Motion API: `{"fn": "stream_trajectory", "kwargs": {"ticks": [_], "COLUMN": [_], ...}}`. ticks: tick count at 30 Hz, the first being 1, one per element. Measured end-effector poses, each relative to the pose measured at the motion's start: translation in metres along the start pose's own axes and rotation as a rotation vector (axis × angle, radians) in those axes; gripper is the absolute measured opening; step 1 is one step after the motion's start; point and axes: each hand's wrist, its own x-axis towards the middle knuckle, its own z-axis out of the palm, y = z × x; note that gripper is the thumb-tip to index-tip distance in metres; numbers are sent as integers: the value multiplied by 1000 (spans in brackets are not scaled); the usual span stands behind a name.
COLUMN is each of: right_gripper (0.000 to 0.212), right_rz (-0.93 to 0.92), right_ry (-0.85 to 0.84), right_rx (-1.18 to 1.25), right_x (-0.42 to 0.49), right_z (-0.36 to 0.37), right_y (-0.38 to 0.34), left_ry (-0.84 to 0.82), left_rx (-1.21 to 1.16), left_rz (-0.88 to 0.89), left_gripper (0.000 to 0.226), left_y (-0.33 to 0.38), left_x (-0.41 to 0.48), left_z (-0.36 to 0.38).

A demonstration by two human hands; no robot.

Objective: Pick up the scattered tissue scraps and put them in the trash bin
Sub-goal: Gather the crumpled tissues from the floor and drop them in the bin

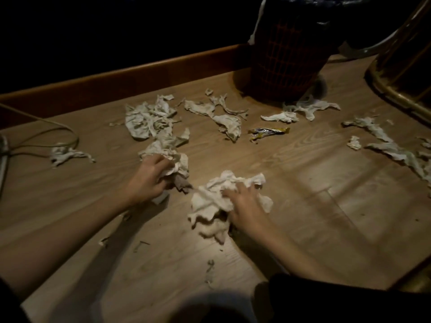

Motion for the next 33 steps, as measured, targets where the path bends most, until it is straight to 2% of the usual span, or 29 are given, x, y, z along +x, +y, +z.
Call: {"fn": "stream_trajectory", "kwargs": {"ticks": [3, 5, 9, 11, 13, 15, 19, 21, 24, 26, 29, 31, 33], "right_gripper": [63, 70, 70, 59, 47, 41, 30, 33, 42, 46, 50, 42, 28], "right_rz": [-108, -148, -191, -201, -246, -329, -300, -226, -211, -174, -260, -366, -402], "right_ry": [-180, -235, -215, -171, -122, -108, -61, -36, -7, -101, -251, -190, -138], "right_rx": [-152, -238, -272, -190, -95, -40, -9, 10, 49, 61, -69, -77, 25], "right_x": [-22, -31, -42, -48, -54, -54, -26, -11, -18, -42, -74, -80, -78], "right_z": [22, 28, 35, 40, 46, 48, 34, 24, 22, 29, 52, 67, 69], "right_y": [-5, -6, -13, -16, -17, -14, 0, 7, 2, -13, -24, -14, -4], "left_ry": [-334, -407, -250, -197, -147, -131, -88, -35, 5, -9, -54, -72, -127], "left_rx": [94, 164, 120, 68, 61, 69, 67, 68, 75, 87, 77, 56, 18], "left_rz": [-44, -36, 4, 26, 40, 29, -5, -28, -74, -101, -127, -103, -88], "left_gripper": [75, 82, 56, 41, 15, 5, 7, 8, 13, 16, 16, 22, 40], "left_y": [-18, -22, -17, -9, -1, 2, -4, -8, -19, -29, -33, -25, -13], "left_x": [-15, -16, -10, -8, -9, -12, -22, -32, -52, -70, -107, -129, -146], "left_z": [7, 15, 23, 22, 20, 20, 14, 1, -24, -33, -30, -17, 1]}}
